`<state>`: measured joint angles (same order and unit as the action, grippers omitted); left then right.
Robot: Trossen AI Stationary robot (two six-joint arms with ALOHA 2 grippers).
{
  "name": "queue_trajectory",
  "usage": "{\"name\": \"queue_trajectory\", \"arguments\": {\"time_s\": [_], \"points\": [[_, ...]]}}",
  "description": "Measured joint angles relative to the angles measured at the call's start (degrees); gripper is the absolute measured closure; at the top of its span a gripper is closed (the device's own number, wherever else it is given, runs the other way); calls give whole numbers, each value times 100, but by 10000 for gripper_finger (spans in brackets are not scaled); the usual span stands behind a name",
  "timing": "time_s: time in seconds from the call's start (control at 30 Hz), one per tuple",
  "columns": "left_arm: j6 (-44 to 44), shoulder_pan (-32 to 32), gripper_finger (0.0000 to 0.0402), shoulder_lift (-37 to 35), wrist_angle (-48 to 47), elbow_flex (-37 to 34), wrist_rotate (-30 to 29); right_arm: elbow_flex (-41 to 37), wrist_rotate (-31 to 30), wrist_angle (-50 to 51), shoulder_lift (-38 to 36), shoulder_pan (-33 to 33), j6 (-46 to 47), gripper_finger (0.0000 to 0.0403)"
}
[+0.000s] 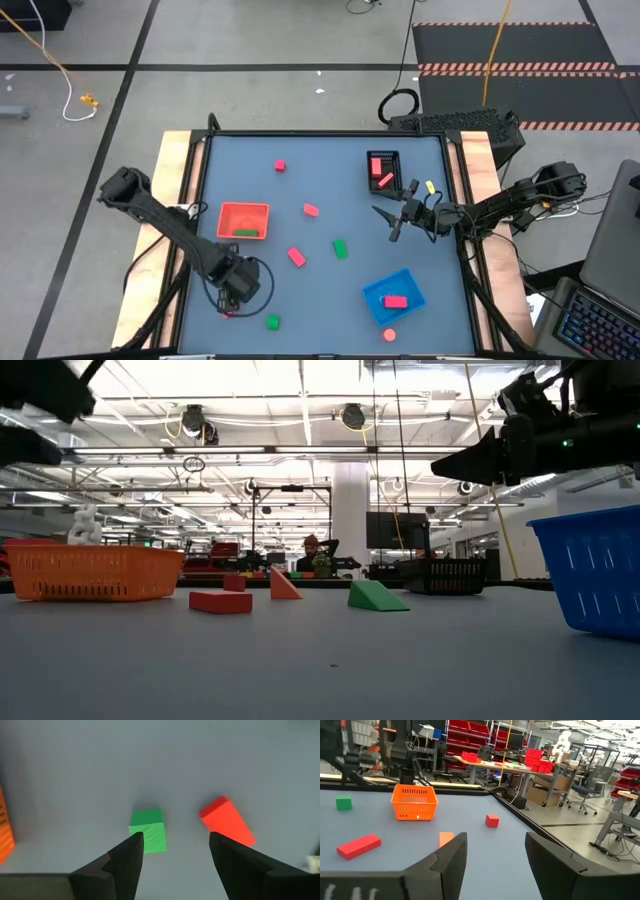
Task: Sort & place blocks by color
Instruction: Put the green block into the orange bin
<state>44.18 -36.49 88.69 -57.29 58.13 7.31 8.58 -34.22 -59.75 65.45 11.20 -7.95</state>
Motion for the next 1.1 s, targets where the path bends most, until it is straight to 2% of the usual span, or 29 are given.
{"name": "queue_trajectory", "arguments": {"time_s": [0.4, 0.63, 0.9, 1.0, 1.1], "points": [[291, -15, 172, 766, -212, 9, -126, 0, 2, -40, 0, 53, -1, 206], [591, 30, 172, 834, -267, -165, -197, 1, 2, -72, 2, 55, 9, 206], [529, 30, 172, 832, -87, -444, 24, 2, 2, -83, 2, 55, 42, 206], [346, 59, 189, 832, 49, -468, 24, 2, 2, -83, 2, 55, 38, 206], [287, 178, 230, 832, 104, -468, 39, 2, 2, -83, 2, 55, 37, 206]]}}
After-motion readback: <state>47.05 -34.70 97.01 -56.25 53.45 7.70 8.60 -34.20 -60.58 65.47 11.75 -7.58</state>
